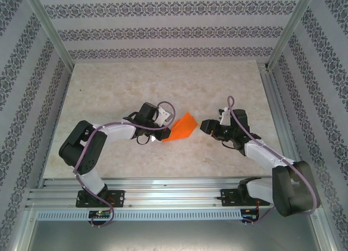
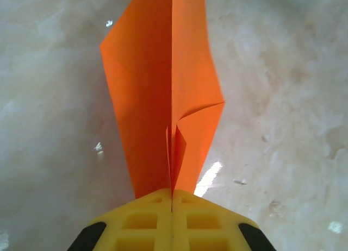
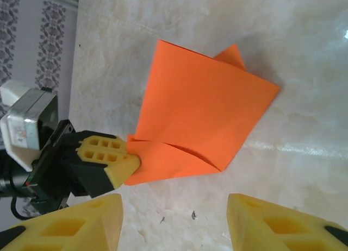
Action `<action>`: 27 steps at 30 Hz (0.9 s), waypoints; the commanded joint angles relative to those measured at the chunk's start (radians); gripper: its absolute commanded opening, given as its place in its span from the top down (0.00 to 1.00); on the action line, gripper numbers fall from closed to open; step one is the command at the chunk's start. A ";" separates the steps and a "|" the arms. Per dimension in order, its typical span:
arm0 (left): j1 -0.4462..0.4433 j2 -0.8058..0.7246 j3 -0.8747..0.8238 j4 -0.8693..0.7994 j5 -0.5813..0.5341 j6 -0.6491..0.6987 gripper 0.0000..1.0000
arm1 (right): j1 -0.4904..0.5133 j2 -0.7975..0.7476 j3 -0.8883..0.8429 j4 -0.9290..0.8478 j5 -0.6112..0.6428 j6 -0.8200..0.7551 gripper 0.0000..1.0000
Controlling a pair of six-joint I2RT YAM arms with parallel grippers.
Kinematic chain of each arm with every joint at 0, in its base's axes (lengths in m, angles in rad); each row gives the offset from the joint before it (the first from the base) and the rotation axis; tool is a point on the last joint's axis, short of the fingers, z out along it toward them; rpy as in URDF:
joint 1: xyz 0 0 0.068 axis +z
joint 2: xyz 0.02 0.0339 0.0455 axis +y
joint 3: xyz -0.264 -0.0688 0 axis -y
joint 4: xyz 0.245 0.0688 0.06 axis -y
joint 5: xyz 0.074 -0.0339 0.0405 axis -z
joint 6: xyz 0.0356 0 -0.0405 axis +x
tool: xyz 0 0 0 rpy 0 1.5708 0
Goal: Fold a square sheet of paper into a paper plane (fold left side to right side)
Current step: Fold the wing for the fifth time at the center of the table.
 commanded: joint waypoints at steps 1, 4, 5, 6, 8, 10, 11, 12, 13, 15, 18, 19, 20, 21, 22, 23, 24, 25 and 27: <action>0.014 -0.046 -0.046 0.147 0.063 -0.200 1.00 | 0.016 0.019 -0.041 0.203 0.047 0.229 0.44; 0.014 -0.056 -0.070 0.186 0.069 -0.287 1.00 | 0.053 0.065 -0.075 0.331 0.099 0.320 0.40; 0.014 -0.058 -0.076 0.199 0.073 -0.309 1.00 | 0.066 0.097 -0.068 0.375 0.095 0.331 0.40; 0.014 -0.059 -0.082 0.210 0.072 -0.335 1.00 | 0.073 0.129 -0.057 0.390 0.092 0.345 0.40; 0.015 -0.063 -0.092 0.236 0.073 -0.368 1.00 | 0.088 0.188 -0.053 0.455 0.093 0.370 0.40; 0.016 -0.066 -0.105 0.270 0.074 -0.409 1.00 | 0.090 0.250 -0.052 0.511 0.092 0.403 0.40; 0.017 -0.067 -0.107 0.279 0.075 -0.422 1.00 | 0.090 0.282 -0.053 0.540 0.089 0.418 0.40; 0.017 -0.069 -0.109 0.286 0.075 -0.433 1.00 | 0.091 0.312 -0.054 0.560 0.095 0.427 0.40; 0.018 -0.069 -0.112 0.296 0.076 -0.447 1.00 | 0.095 0.336 -0.057 0.588 0.102 0.435 0.40; 0.020 -0.063 -0.112 0.315 0.089 -0.462 1.00 | 0.099 0.393 -0.048 0.637 0.093 0.454 0.42; 0.019 -0.051 -0.106 0.312 0.090 -0.468 1.00 | 0.109 0.471 -0.044 0.742 0.079 0.498 0.50; 0.020 -0.047 -0.104 0.304 0.083 -0.464 1.00 | 0.112 0.492 -0.044 0.770 0.078 0.511 0.54; 0.020 -0.043 -0.107 0.305 0.085 -0.463 1.00 | 0.114 0.507 -0.044 0.787 0.077 0.518 0.57; 0.019 -0.037 -0.110 0.314 0.088 -0.468 1.00 | 0.116 0.524 -0.044 0.808 0.078 0.526 0.59; 0.020 -0.029 -0.110 0.323 0.094 -0.474 1.00 | 0.118 0.542 -0.045 0.832 0.077 0.538 0.61; 0.020 -0.023 -0.111 0.332 0.100 -0.477 1.00 | 0.118 0.556 -0.044 0.850 0.075 0.546 0.63; 0.020 -0.016 -0.113 0.343 0.105 -0.482 1.00 | 0.121 0.577 -0.043 0.887 0.072 0.564 0.67; 0.019 -0.010 -0.115 0.347 0.107 -0.483 1.00 | 0.122 0.594 -0.040 0.912 0.070 0.574 0.69; 0.019 0.003 -0.113 0.346 0.108 -0.483 1.00 | 0.128 0.614 -0.038 0.942 0.076 0.587 0.75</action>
